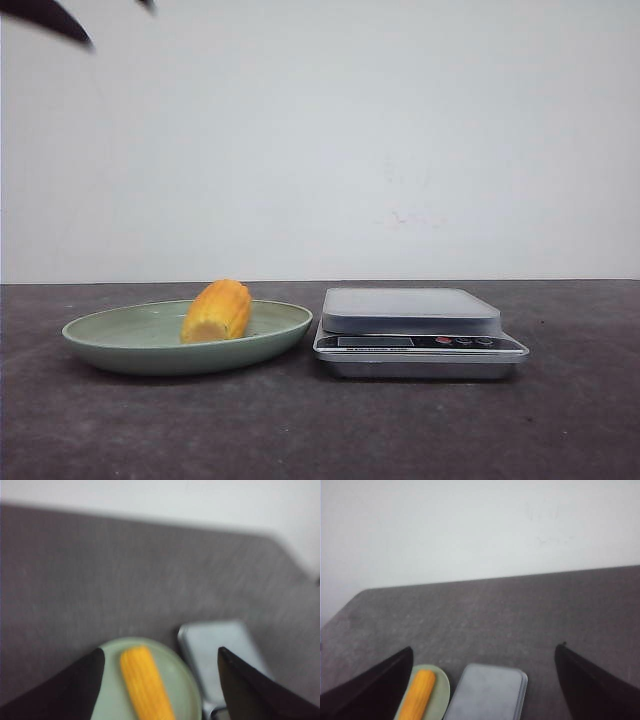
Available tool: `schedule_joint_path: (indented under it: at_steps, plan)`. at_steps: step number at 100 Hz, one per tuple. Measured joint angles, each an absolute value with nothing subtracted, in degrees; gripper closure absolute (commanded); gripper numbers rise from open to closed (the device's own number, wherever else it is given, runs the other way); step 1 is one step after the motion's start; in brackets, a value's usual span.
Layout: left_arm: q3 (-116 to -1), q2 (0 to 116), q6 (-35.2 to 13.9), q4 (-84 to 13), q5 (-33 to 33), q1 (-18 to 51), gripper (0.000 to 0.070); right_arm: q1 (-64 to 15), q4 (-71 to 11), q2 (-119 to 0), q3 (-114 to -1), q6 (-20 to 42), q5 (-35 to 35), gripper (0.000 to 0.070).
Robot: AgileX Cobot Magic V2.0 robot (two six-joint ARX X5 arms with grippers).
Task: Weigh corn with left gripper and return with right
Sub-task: 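Lower the left gripper onto the yellow corn cob on the plate and close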
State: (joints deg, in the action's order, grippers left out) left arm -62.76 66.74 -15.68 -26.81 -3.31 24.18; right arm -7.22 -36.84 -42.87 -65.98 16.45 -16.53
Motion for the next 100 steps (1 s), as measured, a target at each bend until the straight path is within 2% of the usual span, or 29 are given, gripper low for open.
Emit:
schedule_joint_path:
  at_steps: [20,32,55,77,82,87,94,100]
  plan:
    - [-62.8,79.9,-15.0,-22.3,2.9,29.5,0.0264,-7.4,-37.1,-43.0,-66.0,15.7,-16.5,0.0127]
    - [-62.8,87.0,-15.0,-21.5,4.3,30.8,0.0264,-7.4,-37.7,-43.0,-66.0,15.1,-16.5,0.0126]
    - [-62.8,95.8,-16.8,-21.1,4.6,31.8,0.0263,-7.4,-38.6,-43.0,-66.0,14.8,-16.5,0.0126]
    - [-62.8,98.8,-18.9,-20.3,4.6,32.2,0.0269,-7.4,-39.1,-43.0,-66.0,14.8,-16.5,0.0126]
    - [-62.8,98.8,-19.1,-20.2,4.7,32.4,0.0288,-7.4,-39.5,-43.0,-66.0,14.8,-16.5,0.0126]
    - [-62.8,98.8,-19.2,-19.9,4.7,32.5,0.0353,-7.4,-39.9,-43.0,-66.0,14.8,-16.5,0.0126]
    - [-62.8,98.8,-19.3,-19.6,4.7,32.7,0.0397,-7.4,-39.9,-43.0,-66.0,14.8,-16.5,0.0126]
    - [-62.8,98.8,-19.3,-19.7,4.7,32.7,0.0404,-7.4,-39.9,-43.0,-66.0,14.8,-16.5,0.0126]
